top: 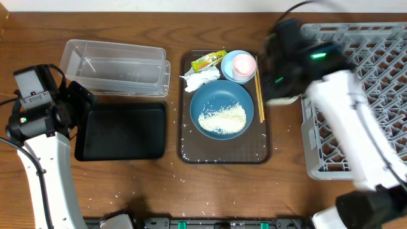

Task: Sort waste into correct bins and load items into the dishwasher rack
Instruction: 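Carry the white cup right and place it in the dish rack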

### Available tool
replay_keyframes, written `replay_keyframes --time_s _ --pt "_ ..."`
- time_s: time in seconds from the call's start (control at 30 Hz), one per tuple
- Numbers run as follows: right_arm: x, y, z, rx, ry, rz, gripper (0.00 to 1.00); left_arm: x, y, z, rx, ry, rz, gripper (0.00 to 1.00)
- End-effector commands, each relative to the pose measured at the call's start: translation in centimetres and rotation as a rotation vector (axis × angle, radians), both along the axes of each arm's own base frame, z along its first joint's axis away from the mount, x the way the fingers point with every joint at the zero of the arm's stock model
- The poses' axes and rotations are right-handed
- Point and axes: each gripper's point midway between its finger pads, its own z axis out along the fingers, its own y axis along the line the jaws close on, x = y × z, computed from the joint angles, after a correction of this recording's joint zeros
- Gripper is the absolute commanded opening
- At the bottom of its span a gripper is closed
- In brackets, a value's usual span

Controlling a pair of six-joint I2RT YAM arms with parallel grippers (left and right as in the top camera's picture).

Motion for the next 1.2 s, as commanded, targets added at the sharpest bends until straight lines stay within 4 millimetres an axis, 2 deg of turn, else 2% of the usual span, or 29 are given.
replay_keyframes --time_s 0.0,0.1,0.13,0.2,0.27,0.3,0.37,0.5,0.7,0.97,1.17 --pt "1.5 -4.6 4.8 0.036 -0.158 -0.021 0.01 0.2 0.3 0.7 0.012 -0.012 0.009 0.95" --pt "3.1 -9.0 6.9 0.112 -0.257 -0.095 0.01 0.2 0.3 0.7 0.012 -0.012 0.009 0.95" --pt "3.8 -11.1 7.4 0.143 -0.289 -0.145 0.01 0.2 0.3 0.7 0.012 -0.012 0.009 0.95" --pt "4.7 -14.0 8.0 0.200 -0.340 -0.204 0.01 0.2 0.3 0.7 0.012 -0.012 0.009 0.95" --pt "5.9 -17.8 8.5 0.251 -0.411 -0.267 0.01 0.2 0.3 0.7 0.012 -0.012 0.009 0.95" --pt "6.3 -19.2 8.5 0.259 -0.433 -0.287 0.01 0.2 0.3 0.7 0.012 -0.012 0.009 0.96" --pt "7.4 -23.1 8.4 0.252 -0.493 -0.347 0.01 0.2 0.3 0.7 0.012 -0.012 0.009 0.95" --pt "8.7 -29.6 6.5 0.219 -0.539 -0.437 0.01 0.2 0.3 0.7 0.012 -0.012 0.009 0.95" --pt "10.1 -33.5 4.0 0.400 -0.589 -0.409 0.01 0.2 0.3 0.7 0.012 -0.012 0.009 0.96" --pt "11.1 -36.0 2.6 0.724 -0.755 -0.172 0.01 0.2 0.3 0.7 0.012 -0.012 0.009 0.95" --pt "11.6 -38.1 -3.1 0.833 -0.712 -0.210 0.01 0.2 0.3 0.7 0.012 -0.012 0.009 0.95"
